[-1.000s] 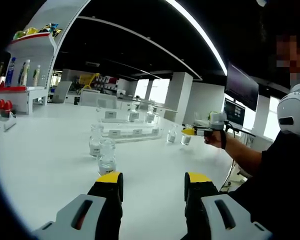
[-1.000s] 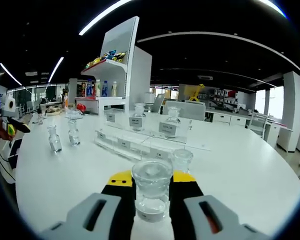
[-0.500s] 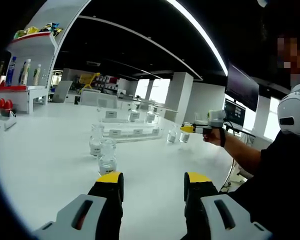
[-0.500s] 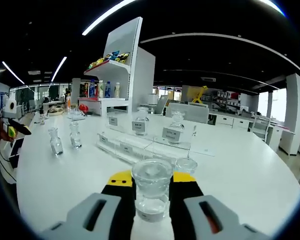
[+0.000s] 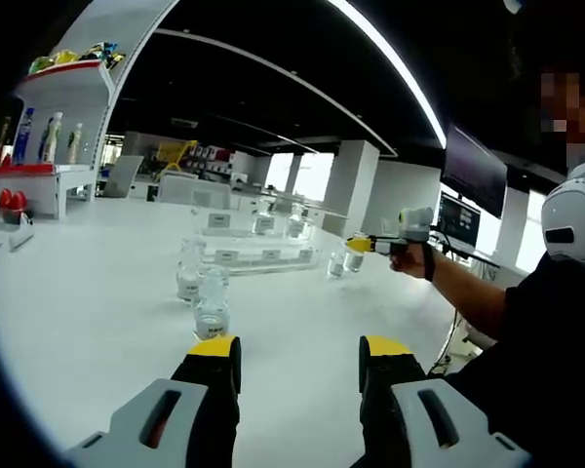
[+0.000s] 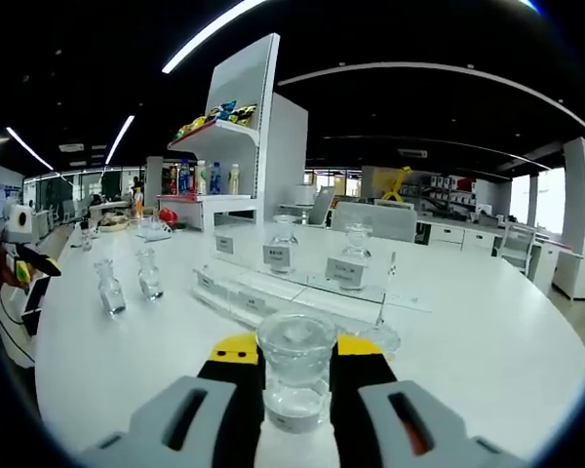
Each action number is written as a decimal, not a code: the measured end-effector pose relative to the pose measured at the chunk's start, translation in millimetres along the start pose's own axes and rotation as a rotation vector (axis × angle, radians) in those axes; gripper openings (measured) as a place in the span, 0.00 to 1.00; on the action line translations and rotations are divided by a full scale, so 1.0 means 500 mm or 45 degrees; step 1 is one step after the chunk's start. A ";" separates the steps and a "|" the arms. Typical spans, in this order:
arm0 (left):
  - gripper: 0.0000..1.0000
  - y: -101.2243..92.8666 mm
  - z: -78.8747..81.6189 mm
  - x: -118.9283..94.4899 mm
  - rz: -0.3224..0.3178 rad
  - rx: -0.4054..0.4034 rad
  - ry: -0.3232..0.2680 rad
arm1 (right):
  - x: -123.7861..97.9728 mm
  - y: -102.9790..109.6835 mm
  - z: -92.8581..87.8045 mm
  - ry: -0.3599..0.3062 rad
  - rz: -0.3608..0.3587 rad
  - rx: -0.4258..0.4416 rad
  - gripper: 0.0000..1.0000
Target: Identify the label on the chemical reagent bottle, grasp the chemical reagent bottle, and place it in the designated position on the reagent rack
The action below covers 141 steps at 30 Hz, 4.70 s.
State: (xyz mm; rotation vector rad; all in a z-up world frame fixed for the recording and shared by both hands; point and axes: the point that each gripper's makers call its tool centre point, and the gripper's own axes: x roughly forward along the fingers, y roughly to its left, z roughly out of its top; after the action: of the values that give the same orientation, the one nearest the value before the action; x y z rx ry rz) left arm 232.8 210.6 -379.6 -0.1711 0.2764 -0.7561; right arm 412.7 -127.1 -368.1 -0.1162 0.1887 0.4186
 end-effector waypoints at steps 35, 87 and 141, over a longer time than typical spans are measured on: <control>0.49 0.016 -0.011 -0.012 0.016 -0.025 0.000 | 0.053 0.010 0.032 0.039 0.003 -0.015 0.25; 0.49 0.023 -0.018 -0.020 0.041 -0.036 0.012 | 0.172 -0.039 0.066 0.077 -0.002 0.008 0.24; 0.48 0.034 -0.027 -0.020 0.061 -0.049 0.030 | 0.263 -0.084 0.086 0.045 -0.083 0.006 0.24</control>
State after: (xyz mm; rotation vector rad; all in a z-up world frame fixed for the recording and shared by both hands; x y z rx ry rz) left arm 232.7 229.0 -394.7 -0.1915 0.3167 -0.7063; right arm 554.8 -107.0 -350.4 -0.1248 0.2202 0.3515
